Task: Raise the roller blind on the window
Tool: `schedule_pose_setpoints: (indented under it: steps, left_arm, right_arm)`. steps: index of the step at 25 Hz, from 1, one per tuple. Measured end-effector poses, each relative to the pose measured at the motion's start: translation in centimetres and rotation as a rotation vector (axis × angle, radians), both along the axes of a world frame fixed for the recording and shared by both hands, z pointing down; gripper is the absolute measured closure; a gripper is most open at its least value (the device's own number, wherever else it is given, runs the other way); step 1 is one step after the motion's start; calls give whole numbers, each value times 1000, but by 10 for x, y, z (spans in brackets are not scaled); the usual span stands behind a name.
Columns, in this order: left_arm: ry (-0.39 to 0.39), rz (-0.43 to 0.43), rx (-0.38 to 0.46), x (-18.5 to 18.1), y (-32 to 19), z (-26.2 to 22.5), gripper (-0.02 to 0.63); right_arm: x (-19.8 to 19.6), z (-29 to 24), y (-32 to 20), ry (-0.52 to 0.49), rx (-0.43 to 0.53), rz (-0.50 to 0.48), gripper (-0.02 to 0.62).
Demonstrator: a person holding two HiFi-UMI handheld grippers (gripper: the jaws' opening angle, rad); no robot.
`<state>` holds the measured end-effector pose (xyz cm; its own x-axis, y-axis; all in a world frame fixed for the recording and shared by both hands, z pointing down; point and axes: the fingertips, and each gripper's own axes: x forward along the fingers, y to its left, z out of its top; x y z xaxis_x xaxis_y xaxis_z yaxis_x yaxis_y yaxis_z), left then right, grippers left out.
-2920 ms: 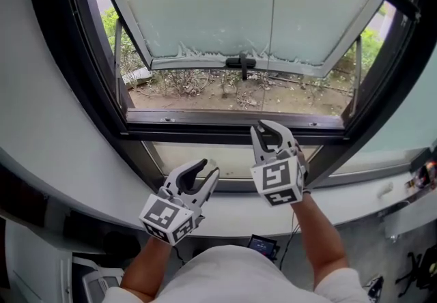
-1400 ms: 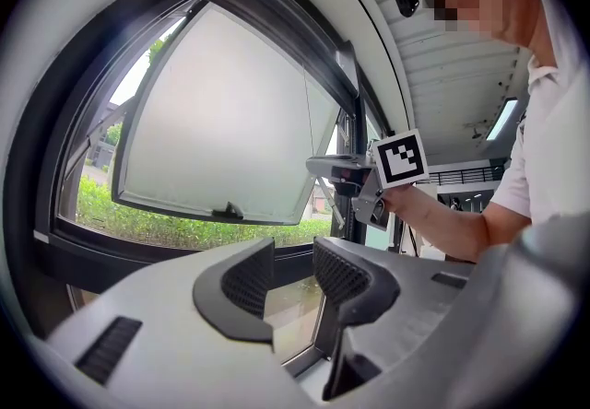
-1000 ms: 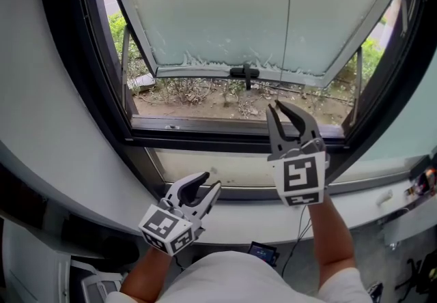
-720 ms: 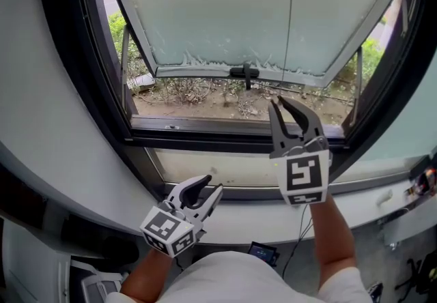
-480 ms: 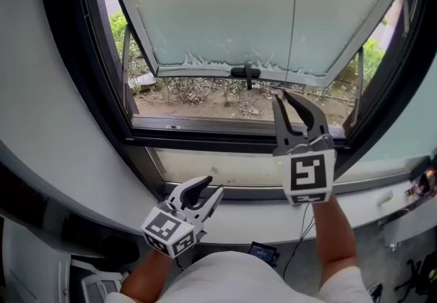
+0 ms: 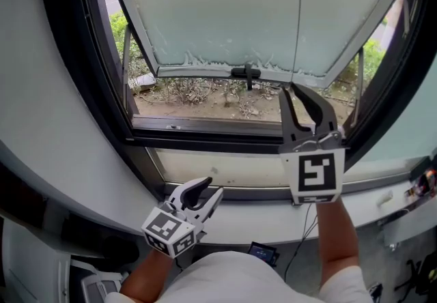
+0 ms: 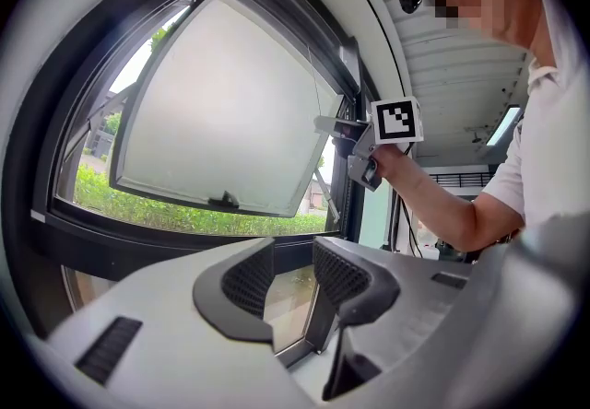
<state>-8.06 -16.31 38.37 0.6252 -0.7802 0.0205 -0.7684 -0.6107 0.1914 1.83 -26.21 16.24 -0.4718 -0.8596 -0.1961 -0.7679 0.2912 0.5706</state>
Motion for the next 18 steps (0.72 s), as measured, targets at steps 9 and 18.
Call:
schedule_pose_setpoints:
  steps: [9,18]
  left_arm:
    - [-6,14,-15,2,0,5,457]
    - [-2,17,-16,4,-1,4,457]
  right_arm:
    - [4,-20,6,-20,55,10,537]
    - [5,-36,13,-32,103,4,537]
